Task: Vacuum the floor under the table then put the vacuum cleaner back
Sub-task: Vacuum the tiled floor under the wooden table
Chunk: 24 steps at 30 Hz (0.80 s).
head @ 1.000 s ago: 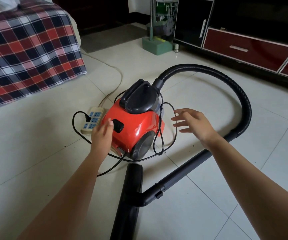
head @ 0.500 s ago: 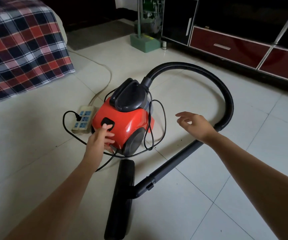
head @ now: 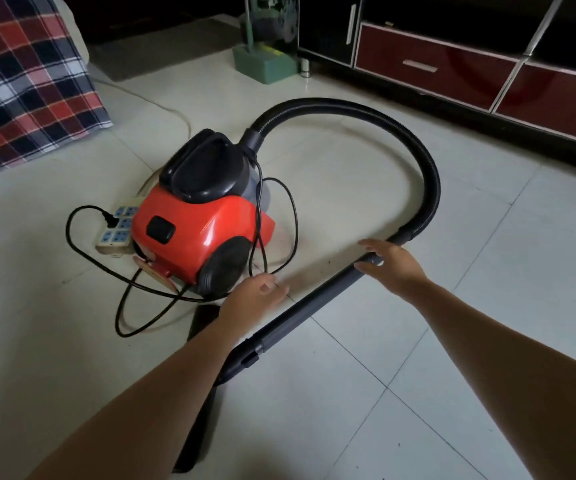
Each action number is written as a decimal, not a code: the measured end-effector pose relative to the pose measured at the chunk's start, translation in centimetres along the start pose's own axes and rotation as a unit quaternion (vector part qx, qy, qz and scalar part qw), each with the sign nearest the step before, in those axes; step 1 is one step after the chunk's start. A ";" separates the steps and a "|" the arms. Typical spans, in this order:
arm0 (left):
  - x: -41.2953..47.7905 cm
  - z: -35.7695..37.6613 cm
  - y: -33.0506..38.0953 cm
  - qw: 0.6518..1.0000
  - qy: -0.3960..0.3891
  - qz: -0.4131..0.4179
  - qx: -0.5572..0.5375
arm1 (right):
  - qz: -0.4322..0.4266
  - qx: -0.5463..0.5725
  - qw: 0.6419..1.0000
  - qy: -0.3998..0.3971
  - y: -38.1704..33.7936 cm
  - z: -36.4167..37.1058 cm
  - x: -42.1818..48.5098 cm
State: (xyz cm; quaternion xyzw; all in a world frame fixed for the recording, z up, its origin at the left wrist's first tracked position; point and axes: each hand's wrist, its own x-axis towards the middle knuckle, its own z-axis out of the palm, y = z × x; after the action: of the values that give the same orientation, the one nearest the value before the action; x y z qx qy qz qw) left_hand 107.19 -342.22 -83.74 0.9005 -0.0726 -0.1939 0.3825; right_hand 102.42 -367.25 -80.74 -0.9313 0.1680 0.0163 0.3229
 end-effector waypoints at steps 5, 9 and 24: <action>0.3 4.1 0.8 0.995 -0.063 0.013 0.074 | -0.011 -0.073 0.996 -0.047 3.5 1.1 -0.4; 0.4 5.8 1.0 0.968 -0.057 0.011 0.243 | -0.031 -0.091 0.993 -0.074 4.9 1.9 0.0; -1.2 4.3 0.1 0.885 -0.062 0.056 0.458 | -0.093 -0.179 0.975 -0.089 5.3 3.1 0.2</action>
State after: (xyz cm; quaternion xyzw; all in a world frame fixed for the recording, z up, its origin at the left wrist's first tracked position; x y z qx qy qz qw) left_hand 104.34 -344.76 -86.05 0.9559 -0.2274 -0.1732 -0.0676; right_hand 101.16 -369.32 -86.40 -0.9803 0.0459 0.0994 0.1644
